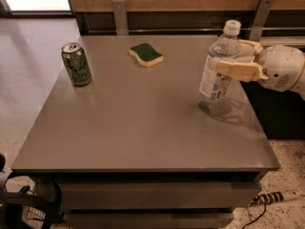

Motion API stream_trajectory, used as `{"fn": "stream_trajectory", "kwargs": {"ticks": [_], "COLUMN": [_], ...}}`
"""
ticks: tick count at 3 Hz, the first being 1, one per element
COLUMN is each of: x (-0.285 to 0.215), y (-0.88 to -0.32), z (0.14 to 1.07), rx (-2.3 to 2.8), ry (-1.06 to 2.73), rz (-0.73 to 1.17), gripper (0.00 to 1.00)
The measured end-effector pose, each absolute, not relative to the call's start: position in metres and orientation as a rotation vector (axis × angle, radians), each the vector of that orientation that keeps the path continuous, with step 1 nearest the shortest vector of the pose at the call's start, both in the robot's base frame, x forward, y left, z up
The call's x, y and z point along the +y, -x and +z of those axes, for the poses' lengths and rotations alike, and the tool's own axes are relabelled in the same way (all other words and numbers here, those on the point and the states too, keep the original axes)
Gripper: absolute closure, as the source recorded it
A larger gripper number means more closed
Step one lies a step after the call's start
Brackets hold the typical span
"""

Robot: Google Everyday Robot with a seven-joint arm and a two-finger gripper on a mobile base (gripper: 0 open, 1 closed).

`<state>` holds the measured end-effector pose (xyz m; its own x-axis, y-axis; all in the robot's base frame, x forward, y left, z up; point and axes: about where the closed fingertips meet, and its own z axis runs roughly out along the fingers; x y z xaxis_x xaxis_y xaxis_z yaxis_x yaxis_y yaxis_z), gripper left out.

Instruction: Move blue plastic bottle near sponge

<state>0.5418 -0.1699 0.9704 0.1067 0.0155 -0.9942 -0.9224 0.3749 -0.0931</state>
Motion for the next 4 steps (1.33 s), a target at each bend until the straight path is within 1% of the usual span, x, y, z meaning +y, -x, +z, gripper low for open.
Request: {"fn": "stream_trajectory", "kwargs": {"ticks": [1,2,3,4], "x": [-0.198,-0.21,-0.19,-0.163], "y": [-0.597,-0.652,-0.721,-0.747], "z": [0.987,0.997,1.003,0.997], "rx": [1.308,1.362,1.402,1.391], "ry": [0.847,0.789,0.748,0.715], "rz": [0.81,0.759,0.751,0.785], "gripper": [1.0,1.0,1.0,1.0]}}
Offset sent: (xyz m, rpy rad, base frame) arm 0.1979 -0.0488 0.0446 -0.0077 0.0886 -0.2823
